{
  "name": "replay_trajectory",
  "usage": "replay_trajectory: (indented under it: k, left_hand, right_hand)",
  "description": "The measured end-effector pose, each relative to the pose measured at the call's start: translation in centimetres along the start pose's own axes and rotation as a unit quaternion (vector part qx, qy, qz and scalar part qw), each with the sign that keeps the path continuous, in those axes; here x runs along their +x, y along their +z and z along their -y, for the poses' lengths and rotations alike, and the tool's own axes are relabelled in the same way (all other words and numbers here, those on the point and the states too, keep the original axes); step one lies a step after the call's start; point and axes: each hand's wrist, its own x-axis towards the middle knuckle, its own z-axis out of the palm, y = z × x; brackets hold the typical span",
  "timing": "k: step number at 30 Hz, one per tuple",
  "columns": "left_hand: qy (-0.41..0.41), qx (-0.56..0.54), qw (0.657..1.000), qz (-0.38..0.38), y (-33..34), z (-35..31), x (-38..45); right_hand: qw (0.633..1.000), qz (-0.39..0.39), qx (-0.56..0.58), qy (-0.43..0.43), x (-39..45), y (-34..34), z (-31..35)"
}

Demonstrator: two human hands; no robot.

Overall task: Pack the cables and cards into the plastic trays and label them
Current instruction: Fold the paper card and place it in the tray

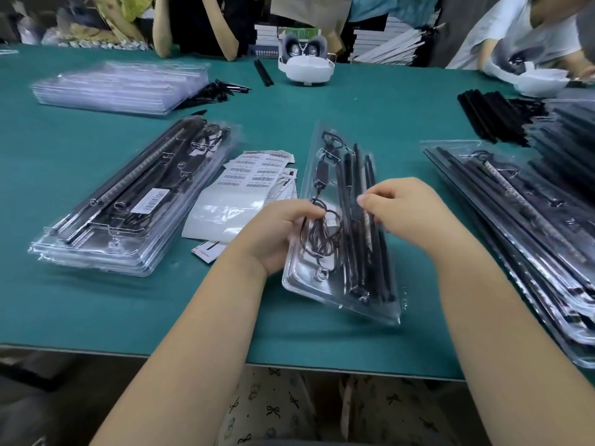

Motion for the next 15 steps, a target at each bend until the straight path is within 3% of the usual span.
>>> replay_trajectory:
  k: [5, 8, 10, 12, 15]
  left_hand:
    - [0.010, 0.182, 0.979, -0.092, -0.1, 0.3, 0.1]
    - [-0.003, 0.351, 0.924, -0.153, 0.1, 1.1, 0.3]
    - [0.036, 0.398, 0.903, -0.159, 0.5, 1.7, 0.4]
    - [0.064, 0.452, 0.874, -0.164, 0.8, 2.0, 0.6]
    - [0.084, 0.581, 0.789, -0.182, 1.2, 2.0, 0.6]
  right_hand:
    - [0.997, -0.049, 0.056, 0.035, 0.5, 0.3, -3.8]
    - [0.991, -0.081, 0.110, 0.013, 0.1, 0.8, -4.8]
    - [0.992, -0.063, 0.109, -0.014, -0.1, 1.1, -5.2]
    - [0.997, -0.028, 0.041, -0.056, -0.1, 1.4, -5.5]
    - [0.993, 0.015, -0.060, -0.102, 0.0, 1.6, -5.4]
